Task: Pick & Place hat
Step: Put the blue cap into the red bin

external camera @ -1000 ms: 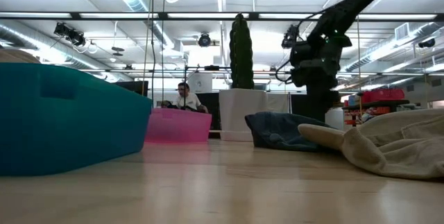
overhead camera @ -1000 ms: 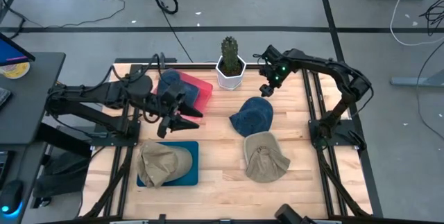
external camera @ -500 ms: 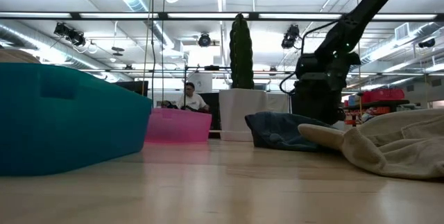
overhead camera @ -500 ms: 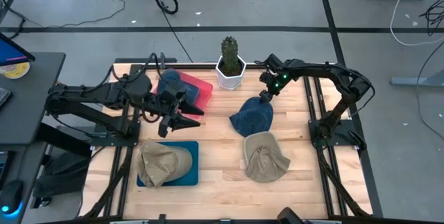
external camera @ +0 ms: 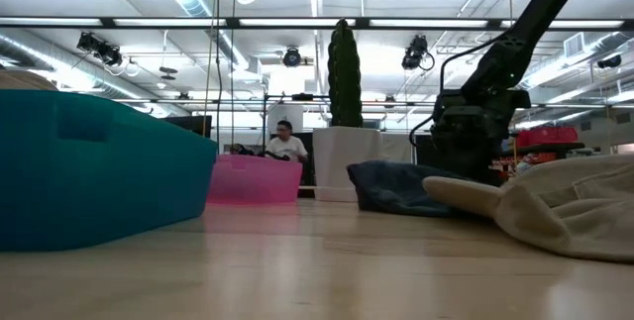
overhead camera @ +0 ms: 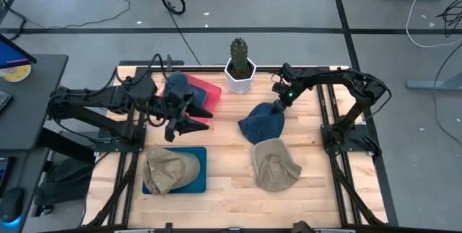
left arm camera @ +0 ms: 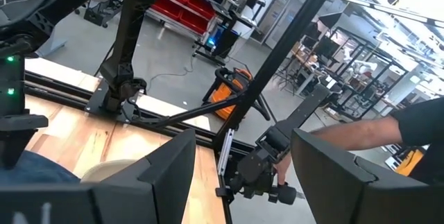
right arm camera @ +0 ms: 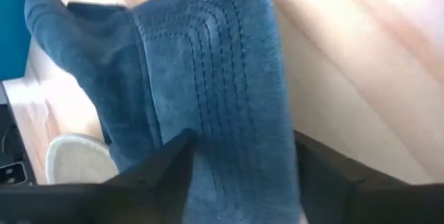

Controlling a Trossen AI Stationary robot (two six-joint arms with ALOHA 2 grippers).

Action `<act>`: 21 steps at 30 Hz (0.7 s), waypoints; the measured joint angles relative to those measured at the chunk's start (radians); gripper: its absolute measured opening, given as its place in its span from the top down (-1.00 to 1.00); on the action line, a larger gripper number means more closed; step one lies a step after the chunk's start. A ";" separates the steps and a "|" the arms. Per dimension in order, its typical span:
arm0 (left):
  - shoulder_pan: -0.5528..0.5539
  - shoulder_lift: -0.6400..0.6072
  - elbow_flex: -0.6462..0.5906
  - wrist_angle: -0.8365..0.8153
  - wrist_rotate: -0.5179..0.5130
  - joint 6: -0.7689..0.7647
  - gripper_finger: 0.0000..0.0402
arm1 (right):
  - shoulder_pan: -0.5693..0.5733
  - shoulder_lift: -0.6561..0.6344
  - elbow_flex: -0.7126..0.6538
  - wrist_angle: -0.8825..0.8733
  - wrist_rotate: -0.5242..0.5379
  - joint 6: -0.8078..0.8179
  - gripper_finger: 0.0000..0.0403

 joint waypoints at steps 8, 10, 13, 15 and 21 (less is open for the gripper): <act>0.000 0.000 0.000 -0.001 0.000 0.001 -0.19 | 0.000 -0.027 0.000 -0.008 -0.092 0.004 0.87; 0.000 0.000 0.000 -0.002 0.000 0.001 -0.19 | 0.001 -0.052 0.000 -0.009 -0.106 0.014 0.93; 0.000 0.000 0.000 -0.002 0.000 0.006 -0.19 | 0.001 -0.113 0.000 -0.008 -0.093 0.042 0.93; 0.000 0.000 0.000 -0.002 0.000 0.008 -0.19 | -0.001 -0.163 0.000 -0.012 -0.090 0.062 0.94; 0.000 0.000 0.000 -0.002 0.000 0.009 -0.19 | -0.001 -0.344 -0.002 -0.061 -0.089 0.106 0.96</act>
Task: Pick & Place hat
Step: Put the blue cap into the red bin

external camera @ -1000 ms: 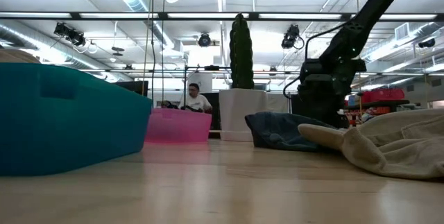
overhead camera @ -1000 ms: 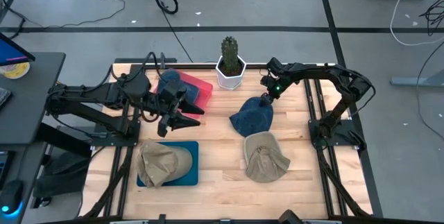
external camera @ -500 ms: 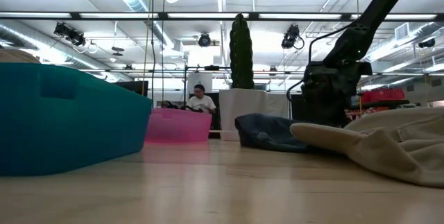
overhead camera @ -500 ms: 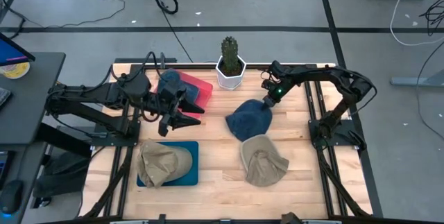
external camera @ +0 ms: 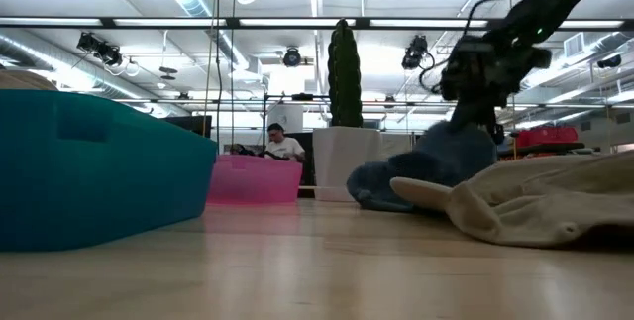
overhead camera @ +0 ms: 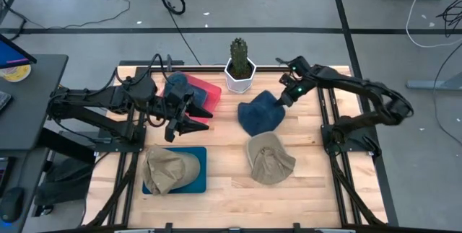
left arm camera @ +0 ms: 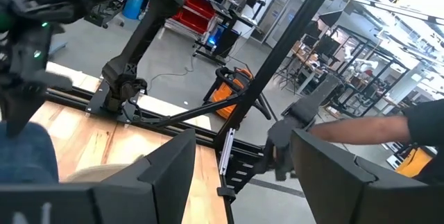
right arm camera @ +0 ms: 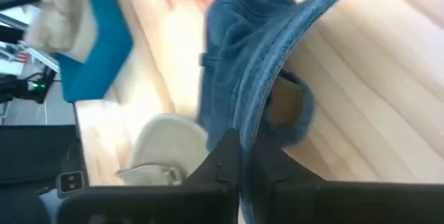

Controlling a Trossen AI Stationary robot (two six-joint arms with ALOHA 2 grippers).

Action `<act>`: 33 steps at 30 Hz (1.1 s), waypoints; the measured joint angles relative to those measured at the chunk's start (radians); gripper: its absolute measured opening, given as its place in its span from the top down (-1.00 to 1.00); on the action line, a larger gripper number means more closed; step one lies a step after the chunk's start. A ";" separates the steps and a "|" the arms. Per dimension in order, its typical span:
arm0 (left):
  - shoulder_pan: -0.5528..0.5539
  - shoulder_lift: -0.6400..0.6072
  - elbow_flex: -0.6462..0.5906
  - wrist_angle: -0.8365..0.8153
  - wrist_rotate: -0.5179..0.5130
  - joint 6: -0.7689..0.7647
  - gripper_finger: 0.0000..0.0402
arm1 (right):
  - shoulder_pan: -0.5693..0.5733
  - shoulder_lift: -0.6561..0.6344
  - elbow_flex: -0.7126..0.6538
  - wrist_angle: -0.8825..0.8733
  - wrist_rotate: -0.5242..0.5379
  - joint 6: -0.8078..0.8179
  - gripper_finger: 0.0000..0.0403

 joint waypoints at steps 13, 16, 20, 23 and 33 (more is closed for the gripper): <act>0.000 0.000 0.000 0.000 0.000 0.027 -0.19 | 0.002 -0.359 0.000 -0.021 -0.123 0.153 0.97; 0.007 0.000 0.000 0.000 0.000 0.028 -0.19 | 0.002 -0.424 0.000 -0.011 -0.126 0.187 0.97; 0.009 0.000 0.000 0.000 0.000 0.029 -0.19 | 0.002 -0.489 0.000 0.050 -0.148 0.250 0.97; 0.008 0.000 0.000 0.000 0.000 0.029 -0.19 | 0.002 -0.525 0.000 0.133 -0.187 0.318 0.97; 0.008 0.000 0.000 0.004 -0.068 0.028 -0.19 | 0.003 -0.611 0.000 0.641 -0.223 0.655 0.97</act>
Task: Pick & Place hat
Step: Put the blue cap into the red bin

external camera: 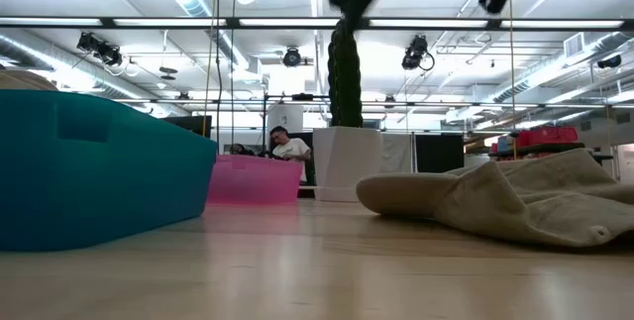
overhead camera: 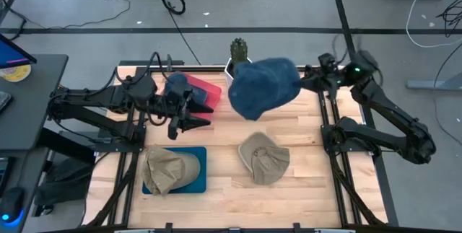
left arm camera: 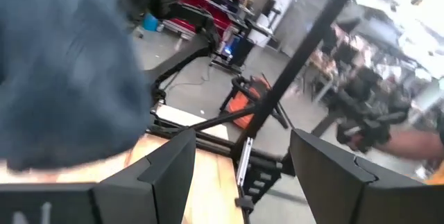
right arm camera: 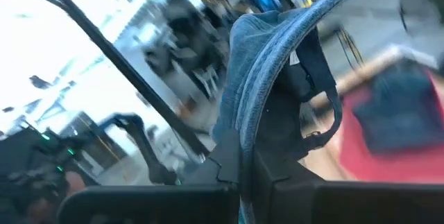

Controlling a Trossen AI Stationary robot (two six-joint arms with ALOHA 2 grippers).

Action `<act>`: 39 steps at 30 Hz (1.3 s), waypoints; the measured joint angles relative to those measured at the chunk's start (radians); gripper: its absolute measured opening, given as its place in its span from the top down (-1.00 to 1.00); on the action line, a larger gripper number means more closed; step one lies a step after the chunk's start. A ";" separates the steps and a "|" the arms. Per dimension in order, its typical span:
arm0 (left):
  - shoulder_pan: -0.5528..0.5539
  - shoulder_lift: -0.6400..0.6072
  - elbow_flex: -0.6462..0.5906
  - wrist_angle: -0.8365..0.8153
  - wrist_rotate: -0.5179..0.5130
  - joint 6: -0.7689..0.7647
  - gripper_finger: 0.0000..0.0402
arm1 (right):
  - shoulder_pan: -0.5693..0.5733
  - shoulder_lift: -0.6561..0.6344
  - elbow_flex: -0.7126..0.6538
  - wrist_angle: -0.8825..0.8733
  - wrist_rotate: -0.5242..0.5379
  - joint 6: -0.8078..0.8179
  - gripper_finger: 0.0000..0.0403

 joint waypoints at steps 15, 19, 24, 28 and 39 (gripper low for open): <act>0.018 0.000 0.001 0.289 -0.332 -0.274 -0.19 | 0.112 -0.020 0.002 0.334 0.159 0.103 0.97; 0.037 0.021 0.002 0.327 -0.331 -0.299 -0.19 | 0.148 -0.013 0.002 0.340 0.203 0.078 0.97; 0.049 0.076 0.002 0.354 -0.321 -0.327 -0.19 | 0.189 0.010 0.002 0.347 0.239 0.054 0.97; 0.056 0.124 0.001 0.416 -0.285 -0.351 -0.19 | 0.219 0.033 0.002 0.346 0.270 0.031 0.97; 0.056 0.203 0.000 0.533 -0.249 -0.350 -0.19 | 0.272 0.101 0.002 0.347 0.290 0.013 0.97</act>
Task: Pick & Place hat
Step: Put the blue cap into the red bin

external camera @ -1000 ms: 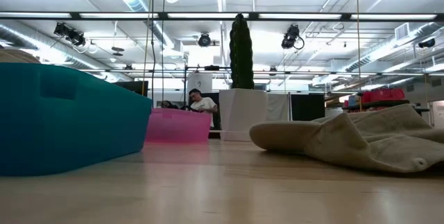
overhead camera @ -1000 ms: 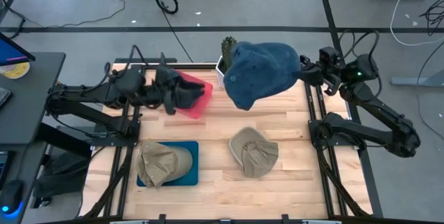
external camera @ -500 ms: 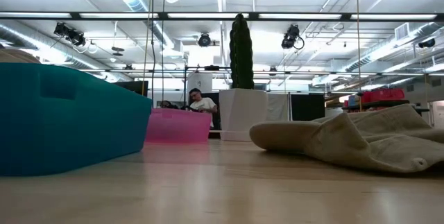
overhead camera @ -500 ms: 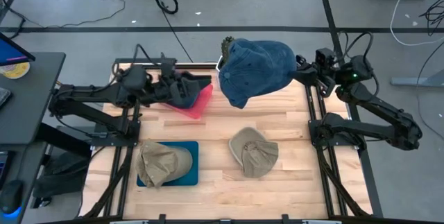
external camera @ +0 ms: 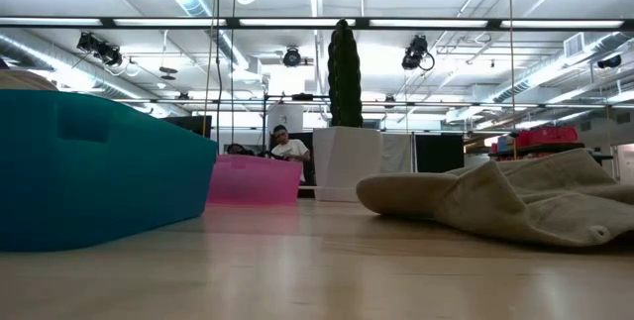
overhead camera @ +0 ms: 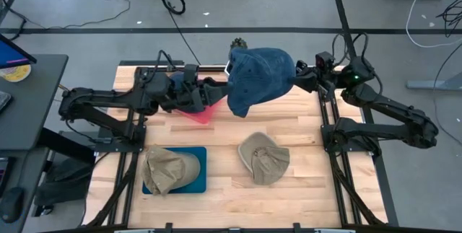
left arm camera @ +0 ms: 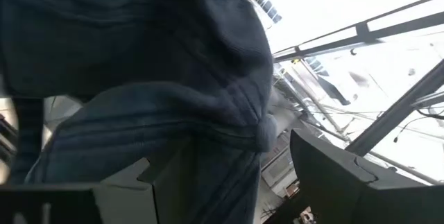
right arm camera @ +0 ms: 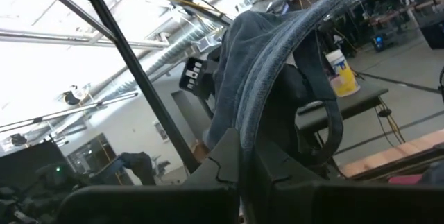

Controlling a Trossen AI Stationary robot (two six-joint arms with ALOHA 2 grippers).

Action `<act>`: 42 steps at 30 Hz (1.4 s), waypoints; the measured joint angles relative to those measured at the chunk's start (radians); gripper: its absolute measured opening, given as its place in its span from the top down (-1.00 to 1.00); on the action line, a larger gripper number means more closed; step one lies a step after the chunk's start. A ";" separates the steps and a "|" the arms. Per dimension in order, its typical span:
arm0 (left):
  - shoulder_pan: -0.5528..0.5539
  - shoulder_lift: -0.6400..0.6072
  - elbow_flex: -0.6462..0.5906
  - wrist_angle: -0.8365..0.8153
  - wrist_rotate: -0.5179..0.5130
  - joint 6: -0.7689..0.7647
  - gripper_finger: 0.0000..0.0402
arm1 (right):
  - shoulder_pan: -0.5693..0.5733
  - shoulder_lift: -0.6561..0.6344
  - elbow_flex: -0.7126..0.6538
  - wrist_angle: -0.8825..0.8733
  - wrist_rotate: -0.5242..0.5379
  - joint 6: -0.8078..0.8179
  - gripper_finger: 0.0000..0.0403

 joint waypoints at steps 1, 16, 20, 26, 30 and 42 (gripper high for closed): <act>0.000 0.002 0.000 -0.002 0.000 0.000 -0.19 | 0.005 0.006 0.000 0.001 0.001 -0.001 0.97; 0.026 0.002 0.000 0.002 0.081 0.053 -0.16 | 0.067 0.079 0.000 0.002 0.023 -0.024 0.97; 0.029 0.002 0.000 0.002 0.108 0.053 0.00 | 0.073 0.083 0.000 0.001 0.023 -0.031 0.97; 0.028 0.002 0.000 -0.009 0.141 0.056 0.47 | 0.073 0.083 0.000 0.001 0.023 -0.032 0.96; 0.028 0.002 0.000 -0.010 0.145 0.083 0.83 | 0.073 0.083 0.000 -0.013 0.022 -0.034 0.96; 0.008 -0.006 0.000 0.009 0.359 0.084 0.86 | 0.073 0.082 0.000 -0.073 -0.011 -0.062 0.96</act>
